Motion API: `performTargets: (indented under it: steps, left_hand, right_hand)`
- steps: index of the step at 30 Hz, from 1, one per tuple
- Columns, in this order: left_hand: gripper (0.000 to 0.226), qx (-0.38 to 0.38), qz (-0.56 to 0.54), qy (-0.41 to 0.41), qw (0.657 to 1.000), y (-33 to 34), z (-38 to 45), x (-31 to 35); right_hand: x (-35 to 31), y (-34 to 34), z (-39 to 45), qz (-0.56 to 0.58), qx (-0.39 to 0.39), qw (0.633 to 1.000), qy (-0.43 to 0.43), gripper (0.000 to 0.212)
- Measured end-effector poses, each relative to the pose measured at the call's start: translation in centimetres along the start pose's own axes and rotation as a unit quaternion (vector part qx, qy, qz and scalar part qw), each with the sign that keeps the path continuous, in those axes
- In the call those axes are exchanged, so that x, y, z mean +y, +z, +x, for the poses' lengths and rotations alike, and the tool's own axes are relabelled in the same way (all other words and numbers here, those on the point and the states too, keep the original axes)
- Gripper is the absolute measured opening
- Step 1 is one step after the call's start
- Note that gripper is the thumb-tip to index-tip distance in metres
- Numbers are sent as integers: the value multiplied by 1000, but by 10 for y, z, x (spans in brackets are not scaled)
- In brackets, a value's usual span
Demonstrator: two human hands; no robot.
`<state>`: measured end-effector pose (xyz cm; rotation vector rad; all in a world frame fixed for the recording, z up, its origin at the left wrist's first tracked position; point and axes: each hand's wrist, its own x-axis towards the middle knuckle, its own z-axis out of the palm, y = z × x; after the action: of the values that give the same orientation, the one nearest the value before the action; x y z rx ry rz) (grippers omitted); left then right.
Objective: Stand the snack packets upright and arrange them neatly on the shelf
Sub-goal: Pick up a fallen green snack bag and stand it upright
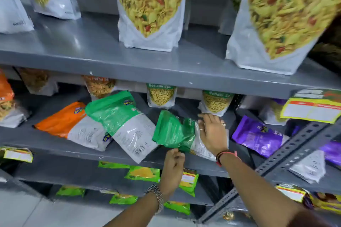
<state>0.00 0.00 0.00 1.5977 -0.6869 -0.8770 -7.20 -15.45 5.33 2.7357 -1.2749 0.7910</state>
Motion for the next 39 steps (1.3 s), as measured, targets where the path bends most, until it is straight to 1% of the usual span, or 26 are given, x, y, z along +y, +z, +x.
performTargets:
  steps: [1, 3, 4, 5, 6, 8, 10, 11, 13, 15, 17, 18, 19, 20, 22, 24, 25, 26, 28, 31, 32, 34, 36, 37, 38, 39]
  left_hand:
    - [40, -12, -43, -74, 996, 6, 8, -2]
    - [35, -19, -91, -149, 984, 11, 25, -9]
    - [34, -12, -104, -165, 981, 13, 35, -13]
    - [31, -5, -127, -184, 975, 14, 46, -20]
    - [27, -4, -137, -196, 971, 14, 54, -22]
    - [31, -18, -152, -199, 968, 14, 69, -28]
    - [37, -31, -171, -207, 963, 14, 76, -27]
    - [39, -33, -180, -207, 961, 14, 79, -28]
    - [43, -33, -186, -208, 960, 12, 82, -25]
    - [46, -24, -195, -211, 957, 10, 85, -26]
    - [50, -25, -229, -214, 949, 9, 84, -27]
    - [49, -15, -232, -216, 948, 10, 81, -27]
    - [46, 5, -218, -213, 952, 10, 77, -25]
    - [43, 33, -191, -202, 960, 10, 74, -24]
    - [42, 77, -156, -180, 968, 11, 68, -23]
    - [40, 105, -156, -155, 970, 11, 66, -24]
    - [39, 112, -164, -144, 969, 11, 65, -23]
    - [36, 114, -173, -134, 969, 12, 64, -22]
    - [35, 116, -205, -114, 965, 14, 61, -18]
    - [41, 119, -264, -108, 951, 16, 55, -8]
    - [40, 122, -272, -106, 949, 16, 55, -3]
    - [32, 118, -274, -97, 949, 14, 58, 5]
    - [16, 98, -274, -84, 953, 10, 60, 17]
    - [9, 83, -271, -75, 956, 9, 60, 26]
    - [11, 72, -270, -68, 958, 6, 62, 33]
    - [12, 62, -269, -57, 959, 3, 64, 41]
  right_hand:
    - [2, 6, 9, 18, -3, 1000, 13, 41]
    - [1, 19, 28, 32, -46, 997, 52, 48]
    - [3, 23, 38, 29, -97, 991, 91, 48]
    - [5, 34, 48, 14, -142, 984, 107, 45]
    - [4, 39, 55, -1, -192, 974, 123, 42]
    - [9, 53, 66, -3, -255, 955, 149, 46]
    - [12, 66, 78, 35, -320, 929, 181, 51]
    - [14, 70, 82, 63, -351, 915, 191, 49]
    - [13, 73, 86, 112, -381, 892, 218, 33]
    - [14, 73, 91, 156, -385, 873, 257, 33]
    - [17, 71, 91, 185, -375, 864, 280, 34]
    - [17, 65, 91, 201, -370, 861, 285, 28]
    - [18, 63, 90, 230, -373, 850, 292, 17]
    - [20, 61, 88, 268, -378, 837, 291, 13]
    - [29, 61, 84, 319, -372, 820, 295, 27]
    - [33, 54, 79, 333, -359, 809, 325, 15]
    - [37, 53, 75, 342, -351, 800, 346, 21]
    - [39, 50, 69, 354, -338, 793, 363, 26]
    - [48, 44, 59, 395, -311, 772, 388, 27]
    - [62, 34, 42, 468, -273, 730, 416, 15]
    - [67, 29, 36, 487, -250, 722, 422, 15]
    - [75, 23, 28, 525, -212, 705, 428, 32]
    - [76, 8, 19, 568, -198, 671, 432, 38]
    - [78, -1, 16, 596, -196, 648, 431, 33]
    - [76, -8, 14, 609, -197, 637, 429, 25]
    - [73, -17, 12, 619, -188, 628, 434, 24]
